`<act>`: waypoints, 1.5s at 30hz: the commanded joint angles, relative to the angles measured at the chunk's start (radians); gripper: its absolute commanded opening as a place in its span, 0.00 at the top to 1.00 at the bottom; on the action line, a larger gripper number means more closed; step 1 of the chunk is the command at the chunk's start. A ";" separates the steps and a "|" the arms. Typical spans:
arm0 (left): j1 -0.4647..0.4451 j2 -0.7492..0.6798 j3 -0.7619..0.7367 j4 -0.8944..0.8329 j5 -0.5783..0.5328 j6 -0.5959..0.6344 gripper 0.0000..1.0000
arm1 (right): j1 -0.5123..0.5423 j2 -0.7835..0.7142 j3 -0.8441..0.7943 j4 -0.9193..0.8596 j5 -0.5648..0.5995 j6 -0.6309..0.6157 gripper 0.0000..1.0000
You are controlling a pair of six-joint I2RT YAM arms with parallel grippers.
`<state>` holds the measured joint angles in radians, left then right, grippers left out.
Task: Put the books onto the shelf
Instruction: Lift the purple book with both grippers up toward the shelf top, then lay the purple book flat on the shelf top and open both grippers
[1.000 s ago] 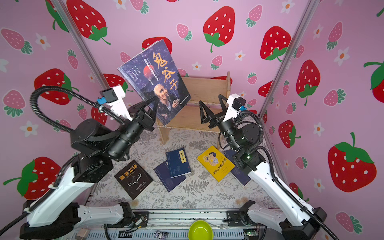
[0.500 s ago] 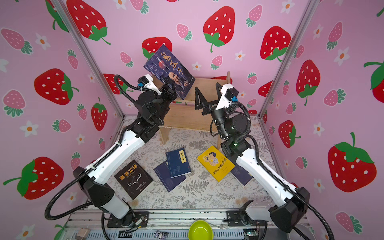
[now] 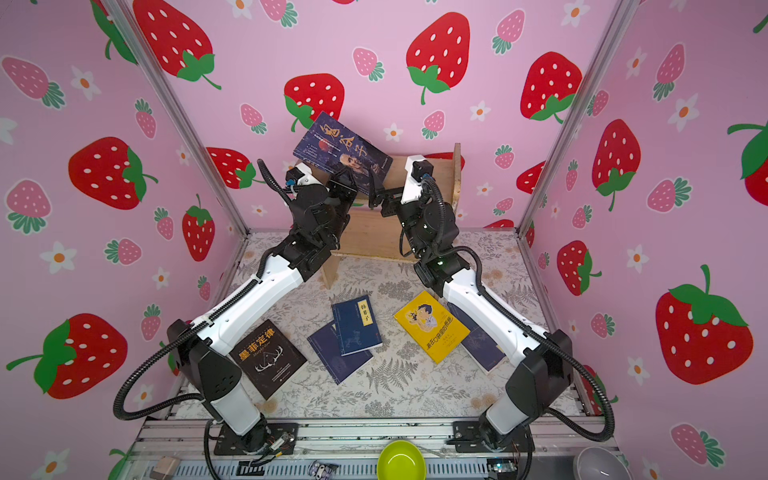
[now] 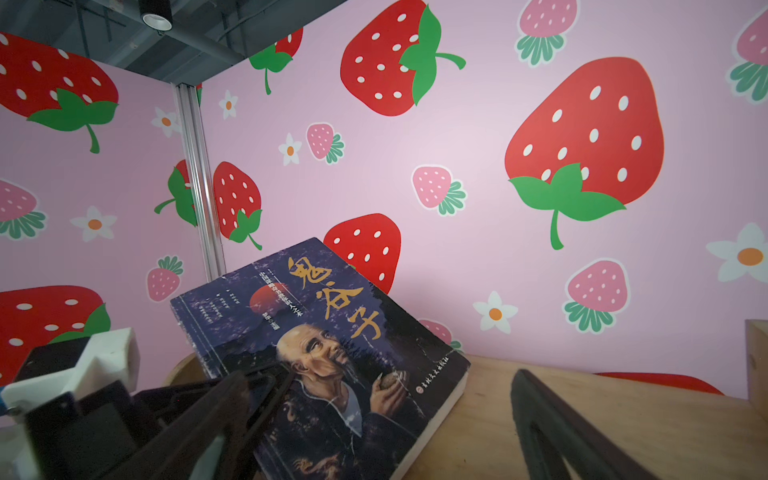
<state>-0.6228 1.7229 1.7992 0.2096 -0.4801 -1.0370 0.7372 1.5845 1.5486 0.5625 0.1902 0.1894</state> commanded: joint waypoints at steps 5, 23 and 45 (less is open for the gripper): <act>-0.007 -0.087 -0.034 0.010 -0.052 -0.048 0.72 | 0.003 0.048 0.094 -0.104 0.049 0.031 0.00; 0.015 -0.226 -0.099 -0.238 -0.080 0.058 0.01 | 0.010 0.118 0.126 -0.144 0.084 0.049 0.00; 0.313 -0.530 -0.291 -0.473 0.533 0.927 0.01 | 0.009 -0.162 -0.066 -0.177 -0.063 -0.267 0.00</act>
<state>-0.3264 1.1656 1.5150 -0.2211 -0.0582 -0.1928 0.7422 1.4826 1.5135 0.3870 0.1444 -0.0273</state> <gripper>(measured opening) 0.993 0.993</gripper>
